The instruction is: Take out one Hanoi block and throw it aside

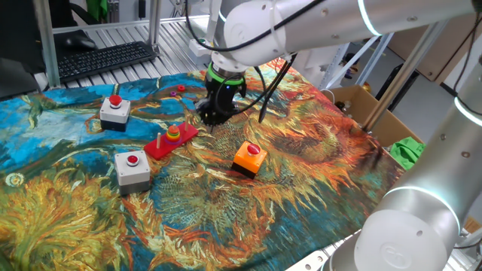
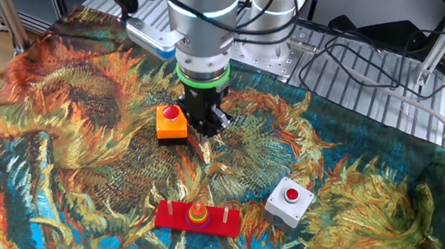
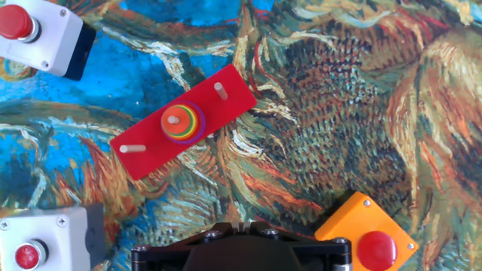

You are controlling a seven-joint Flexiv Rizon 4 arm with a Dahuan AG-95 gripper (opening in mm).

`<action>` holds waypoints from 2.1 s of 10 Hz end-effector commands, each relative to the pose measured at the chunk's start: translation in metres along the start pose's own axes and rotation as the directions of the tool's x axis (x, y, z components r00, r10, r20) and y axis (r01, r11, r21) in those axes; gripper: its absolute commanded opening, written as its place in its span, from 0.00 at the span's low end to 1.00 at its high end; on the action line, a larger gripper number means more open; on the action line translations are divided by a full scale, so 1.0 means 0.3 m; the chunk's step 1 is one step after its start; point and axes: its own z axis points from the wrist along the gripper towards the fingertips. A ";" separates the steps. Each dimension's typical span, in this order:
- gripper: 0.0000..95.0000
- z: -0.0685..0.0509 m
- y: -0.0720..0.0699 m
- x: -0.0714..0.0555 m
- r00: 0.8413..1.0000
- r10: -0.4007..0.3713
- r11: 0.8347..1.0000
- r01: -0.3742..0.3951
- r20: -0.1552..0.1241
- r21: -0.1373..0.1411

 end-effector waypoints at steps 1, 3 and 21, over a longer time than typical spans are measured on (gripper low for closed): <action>0.00 0.038 0.008 -0.007 1.000 -0.002 1.000 0.002 0.005 -0.003; 0.00 0.077 0.021 -0.008 1.000 0.000 1.000 0.001 0.005 -0.008; 0.20 0.126 0.190 -0.275 0.997 0.082 0.997 -0.082 -0.014 0.009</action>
